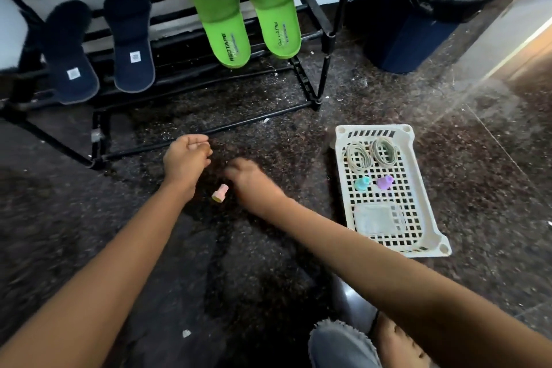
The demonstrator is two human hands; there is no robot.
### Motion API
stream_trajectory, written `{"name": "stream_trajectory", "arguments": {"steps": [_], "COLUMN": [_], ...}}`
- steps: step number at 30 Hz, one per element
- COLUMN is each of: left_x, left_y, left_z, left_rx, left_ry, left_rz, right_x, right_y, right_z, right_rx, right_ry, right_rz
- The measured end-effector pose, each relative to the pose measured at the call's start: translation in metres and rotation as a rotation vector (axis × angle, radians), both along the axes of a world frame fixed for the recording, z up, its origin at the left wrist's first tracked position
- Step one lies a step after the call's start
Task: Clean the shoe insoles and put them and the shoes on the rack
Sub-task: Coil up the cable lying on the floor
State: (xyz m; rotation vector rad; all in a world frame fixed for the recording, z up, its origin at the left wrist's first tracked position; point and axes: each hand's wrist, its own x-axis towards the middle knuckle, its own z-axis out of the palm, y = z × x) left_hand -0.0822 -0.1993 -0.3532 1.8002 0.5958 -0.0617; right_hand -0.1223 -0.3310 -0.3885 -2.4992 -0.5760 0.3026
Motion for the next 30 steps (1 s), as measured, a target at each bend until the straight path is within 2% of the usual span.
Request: {"name": "stream_trajectory", "arguments": {"steps": [2,4,6,8,10,13,16,18,20,22,26,28,30], "left_x": [0.000,-0.001,-0.003,-0.005,-0.007,-0.013,-0.019,-0.022,-0.023,-0.022,-0.017,-0.016,-0.018], "left_y": [0.004,0.003,0.001,-0.002,-0.006,-0.020,-0.045,-0.062,-0.077,-0.086,-0.077,-0.070,-0.066], "left_z": [0.000,-0.001,-0.001,-0.003,-0.008,-0.012,-0.013,-0.013,-0.013,-0.014,-0.016,-0.017,-0.019], "left_rx": [-0.008,-0.018,-0.016,-0.013,-0.018,-0.030,-0.080,-0.083,-0.055,-0.019,0.024,0.029,0.035], "left_ry": [-0.003,0.000,0.006,0.022,0.034,0.020,0.004,0.018,0.039,0.052,0.098,0.119,0.140], "left_rz": [0.031,0.030,0.002,-0.036,-0.059,-0.105,-0.192,-0.274,-0.347,-0.369,-0.328,-0.306,-0.290], "right_x": [0.010,0.013,0.006,-0.004,-0.015,-0.034,-0.061,-0.075,-0.082,-0.081,-0.048,-0.023,-0.006], "right_y": [0.019,0.029,0.032,0.028,0.017,-0.010,-0.059,-0.095,-0.123,-0.138,-0.128,-0.115,-0.101], "right_z": [-0.018,-0.028,-0.033,-0.039,-0.043,-0.027,0.007,0.028,0.032,0.023,0.006,-0.001,-0.012], "right_rx": [-0.222,-0.381,-0.449,-0.425,-0.307,0.102,0.416,0.461,0.403,0.314,0.144,-0.057,-0.280], "right_ry": [0.120,0.139,0.067,-0.009,0.043,0.167,0.024,-0.109,-0.136,-0.081,-0.030,0.077,0.262], "right_rz": [0.172,0.285,0.292,0.218,0.112,-0.189,-0.514,-0.648,-0.746,-0.792,-0.623,-0.542,-0.557]}}
